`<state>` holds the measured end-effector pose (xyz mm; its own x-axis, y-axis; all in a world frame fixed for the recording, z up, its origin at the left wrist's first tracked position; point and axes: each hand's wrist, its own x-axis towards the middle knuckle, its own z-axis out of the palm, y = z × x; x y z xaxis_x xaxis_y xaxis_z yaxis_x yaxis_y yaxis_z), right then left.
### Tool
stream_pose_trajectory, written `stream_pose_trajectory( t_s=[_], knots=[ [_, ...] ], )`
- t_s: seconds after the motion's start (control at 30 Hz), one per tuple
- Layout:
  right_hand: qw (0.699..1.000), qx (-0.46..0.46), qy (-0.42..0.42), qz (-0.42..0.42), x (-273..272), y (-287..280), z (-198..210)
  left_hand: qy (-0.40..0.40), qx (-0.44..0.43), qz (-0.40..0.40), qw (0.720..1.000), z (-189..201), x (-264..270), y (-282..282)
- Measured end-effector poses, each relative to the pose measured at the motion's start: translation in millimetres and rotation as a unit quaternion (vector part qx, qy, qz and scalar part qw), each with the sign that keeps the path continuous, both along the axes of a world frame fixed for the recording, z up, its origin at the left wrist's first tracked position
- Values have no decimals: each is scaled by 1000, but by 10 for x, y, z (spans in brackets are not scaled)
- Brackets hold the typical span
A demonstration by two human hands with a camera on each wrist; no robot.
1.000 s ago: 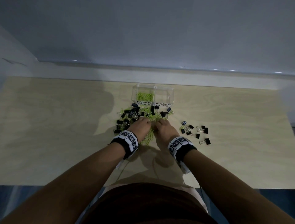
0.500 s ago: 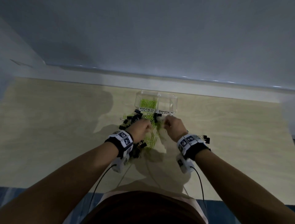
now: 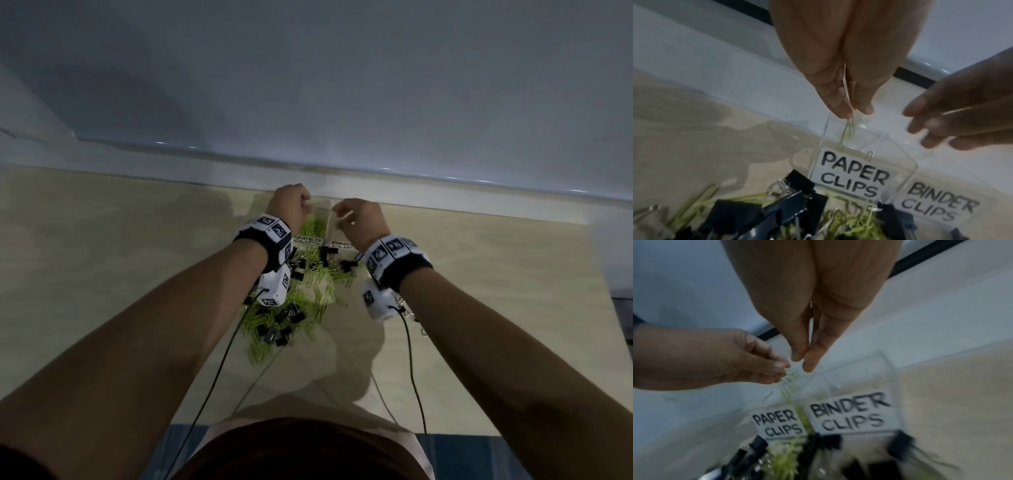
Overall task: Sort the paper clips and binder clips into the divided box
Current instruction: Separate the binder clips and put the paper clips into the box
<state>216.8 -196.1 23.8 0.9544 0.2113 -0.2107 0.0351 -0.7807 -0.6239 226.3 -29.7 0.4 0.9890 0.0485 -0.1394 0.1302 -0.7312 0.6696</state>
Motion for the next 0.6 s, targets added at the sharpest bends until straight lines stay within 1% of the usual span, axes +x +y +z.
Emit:
stream_pose_trajectory(
  t_s=[0.1, 0.17, 0.23, 0.27, 0.3, 0.33, 0.4, 0.47, 0.53, 0.6],
  knots=[
    [998, -47, -17, 39, -235, -389, -121, -52, 67, -70, 994, 19, -114, -91],
    [994, -90, -20, 67, -394, -586, -269, -75, 81, -145, 983, 0, -287, -224],
    [990, -111, -23, 82, -522, -678, -400, -50, 86, -240, 966, -88, -477, -404],
    [989, -113, -30, 90, -564, -690, -444, -35, 97, -278, 955, -159, -552, -494],
    [988, -113, -36, 102, -591, -687, -485, -21, 115, -299, 947, -233, -608, -577],
    [986, -118, -36, 117, -604, -677, -521, -12, 137, -308, 941, -305, -651, -648],
    [980, -141, -30, 137, -607, -670, -608, 15, 158, -300, 941, -415, -719, -738],
    [980, -150, -32, 126, -629, -669, -695, 35, 169, -287, 942, -453, -772, -770],
    [982, -151, -52, 100, -667, -674, -729, 27, 163, -277, 947, -478, -800, -754],
    [983, -149, -60, 86, -684, -685, -724, 23, 125, -262, 957, -484, -825, -701]
  ],
)
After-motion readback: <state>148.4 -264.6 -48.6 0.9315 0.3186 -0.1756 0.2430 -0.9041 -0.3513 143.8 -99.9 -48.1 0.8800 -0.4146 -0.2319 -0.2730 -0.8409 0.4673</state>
